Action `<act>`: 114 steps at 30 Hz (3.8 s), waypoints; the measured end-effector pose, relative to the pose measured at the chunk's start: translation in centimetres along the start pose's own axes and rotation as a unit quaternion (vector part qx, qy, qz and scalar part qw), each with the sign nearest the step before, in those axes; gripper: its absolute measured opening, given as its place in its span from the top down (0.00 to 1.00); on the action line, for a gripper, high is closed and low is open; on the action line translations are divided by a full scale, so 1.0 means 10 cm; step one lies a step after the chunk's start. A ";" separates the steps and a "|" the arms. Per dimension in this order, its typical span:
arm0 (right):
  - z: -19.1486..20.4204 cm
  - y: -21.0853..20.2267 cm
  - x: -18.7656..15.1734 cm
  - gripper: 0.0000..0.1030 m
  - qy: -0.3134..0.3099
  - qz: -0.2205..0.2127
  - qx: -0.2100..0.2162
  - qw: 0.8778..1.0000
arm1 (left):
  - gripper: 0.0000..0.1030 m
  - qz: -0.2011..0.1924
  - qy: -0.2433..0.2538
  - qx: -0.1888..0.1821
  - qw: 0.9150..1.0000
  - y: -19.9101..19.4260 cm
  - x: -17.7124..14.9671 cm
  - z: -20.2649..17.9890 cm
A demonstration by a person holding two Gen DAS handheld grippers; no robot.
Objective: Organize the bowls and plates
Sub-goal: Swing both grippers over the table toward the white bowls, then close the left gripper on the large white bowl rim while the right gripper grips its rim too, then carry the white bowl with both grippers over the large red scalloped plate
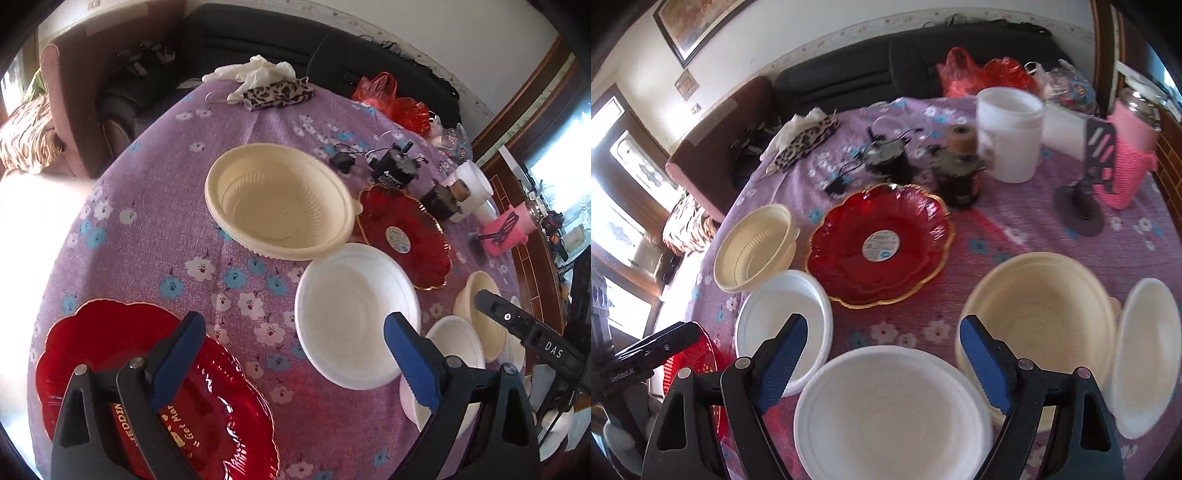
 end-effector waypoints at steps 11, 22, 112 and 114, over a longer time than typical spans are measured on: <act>-0.11 0.11 -0.01 0.15 -0.002 0.009 -0.013 1.000 | 0.06 0.015 0.025 -0.027 0.999 0.12 -0.13 -0.26; -0.34 -0.03 -0.19 0.15 0.010 0.007 -0.011 1.000 | 0.06 0.017 0.050 -0.047 0.998 0.05 -0.35 -0.57; 0.34 0.37 -0.16 0.37 -0.018 0.036 0.037 0.999 | 0.41 0.037 -0.004 -0.016 0.999 0.47 -0.08 -0.13; 0.38 0.57 -0.15 0.37 -0.024 0.060 0.022 0.998 | 0.41 0.055 0.000 -0.007 0.998 0.57 -0.10 -0.08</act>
Point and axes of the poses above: each gripper's, at about its wrist camera, not at the fingertips, and y roughly the way its jaws point, z to its left, x to its top, the point moved 9 cm from there along y, roughly the way its jaws point, and after that the axes turned 2 degrees about -x, right-handed, at the moved point
